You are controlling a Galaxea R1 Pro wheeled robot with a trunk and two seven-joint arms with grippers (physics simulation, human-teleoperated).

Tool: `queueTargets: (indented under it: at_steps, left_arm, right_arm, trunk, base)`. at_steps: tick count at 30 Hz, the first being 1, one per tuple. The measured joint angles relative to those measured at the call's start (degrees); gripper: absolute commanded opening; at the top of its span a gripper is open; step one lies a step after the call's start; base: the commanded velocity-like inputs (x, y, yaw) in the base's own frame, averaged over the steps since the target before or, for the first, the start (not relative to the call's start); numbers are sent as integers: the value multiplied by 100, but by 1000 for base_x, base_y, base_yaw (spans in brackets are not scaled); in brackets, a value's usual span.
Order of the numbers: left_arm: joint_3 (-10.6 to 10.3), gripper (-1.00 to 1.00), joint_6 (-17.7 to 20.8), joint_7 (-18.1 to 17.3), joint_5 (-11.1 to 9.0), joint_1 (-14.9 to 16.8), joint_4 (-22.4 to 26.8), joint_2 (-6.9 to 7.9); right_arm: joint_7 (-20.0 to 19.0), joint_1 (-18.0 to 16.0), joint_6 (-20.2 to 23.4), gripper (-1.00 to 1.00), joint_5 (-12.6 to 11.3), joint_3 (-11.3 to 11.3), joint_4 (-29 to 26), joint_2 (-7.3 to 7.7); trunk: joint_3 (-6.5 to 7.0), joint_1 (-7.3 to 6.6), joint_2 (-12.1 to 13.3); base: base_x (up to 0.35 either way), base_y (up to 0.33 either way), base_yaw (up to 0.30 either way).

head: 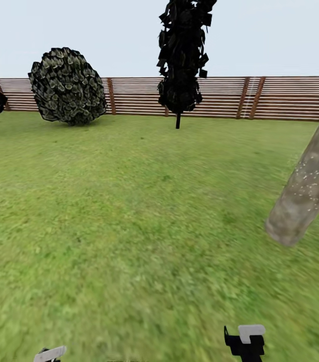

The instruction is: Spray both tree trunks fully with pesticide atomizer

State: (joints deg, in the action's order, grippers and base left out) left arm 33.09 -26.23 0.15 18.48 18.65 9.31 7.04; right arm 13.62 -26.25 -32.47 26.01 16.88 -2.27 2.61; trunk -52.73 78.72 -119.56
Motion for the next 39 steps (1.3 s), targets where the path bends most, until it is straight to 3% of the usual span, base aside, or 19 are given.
queueTargets:
  at_steps: [24, 34, 39]
  left_arm:
    - [0, -100, 5, 0, 0, 0, 0, 0]
    - [0, -100, 9, 0, 0, 0, 0, 0]
    - [0, -100, 9, 0, 0, 0, 0, 0]
  right_arm:
    - [-3, 9, 0, 100, 2, 0, 0, -7]
    - [-1, 9, 0, 100, 9, -1, 0, -7]
    - [-1, 9, 0, 100, 9, 0, 0, -7]
  trunk:
    - [-42, 0, 0]
    - [169, -219, 400]
    - [186, -220, 401]
  base:
    - [0, 0, 276]
    - [0, 0, 277]
    - [0, 0, 277]
